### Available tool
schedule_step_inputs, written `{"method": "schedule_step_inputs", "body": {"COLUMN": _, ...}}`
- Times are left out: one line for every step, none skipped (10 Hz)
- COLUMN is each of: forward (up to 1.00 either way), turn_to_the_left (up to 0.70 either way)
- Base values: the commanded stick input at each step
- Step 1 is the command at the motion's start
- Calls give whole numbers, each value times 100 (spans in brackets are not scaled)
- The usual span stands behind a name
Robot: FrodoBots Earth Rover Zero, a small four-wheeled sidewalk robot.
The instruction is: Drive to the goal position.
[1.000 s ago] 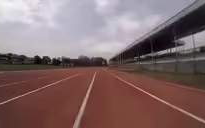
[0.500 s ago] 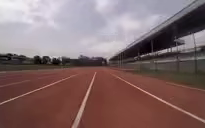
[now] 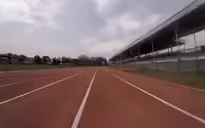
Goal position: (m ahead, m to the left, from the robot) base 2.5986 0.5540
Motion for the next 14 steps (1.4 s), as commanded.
{"method": "schedule_step_inputs", "body": {"forward": 45, "turn_to_the_left": 1}}
{"method": "schedule_step_inputs", "body": {"forward": 45, "turn_to_the_left": 1}}
{"method": "schedule_step_inputs", "body": {"forward": 45, "turn_to_the_left": 1}}
{"method": "schedule_step_inputs", "body": {"forward": 45, "turn_to_the_left": 1}}
{"method": "schedule_step_inputs", "body": {"forward": 45, "turn_to_the_left": 1}}
{"method": "schedule_step_inputs", "body": {"forward": 45, "turn_to_the_left": 1}}
{"method": "schedule_step_inputs", "body": {"forward": 45, "turn_to_the_left": 1}}
{"method": "schedule_step_inputs", "body": {"forward": 45, "turn_to_the_left": 1}}
{"method": "schedule_step_inputs", "body": {"forward": 45, "turn_to_the_left": 1}}
{"method": "schedule_step_inputs", "body": {"forward": 45, "turn_to_the_left": 1}}
{"method": "schedule_step_inputs", "body": {"forward": 45, "turn_to_the_left": 1}}
{"method": "schedule_step_inputs", "body": {"forward": 45, "turn_to_the_left": 1}}
{"method": "schedule_step_inputs", "body": {"forward": 45, "turn_to_the_left": 1}}
{"method": "schedule_step_inputs", "body": {"forward": 45, "turn_to_the_left": 1}}
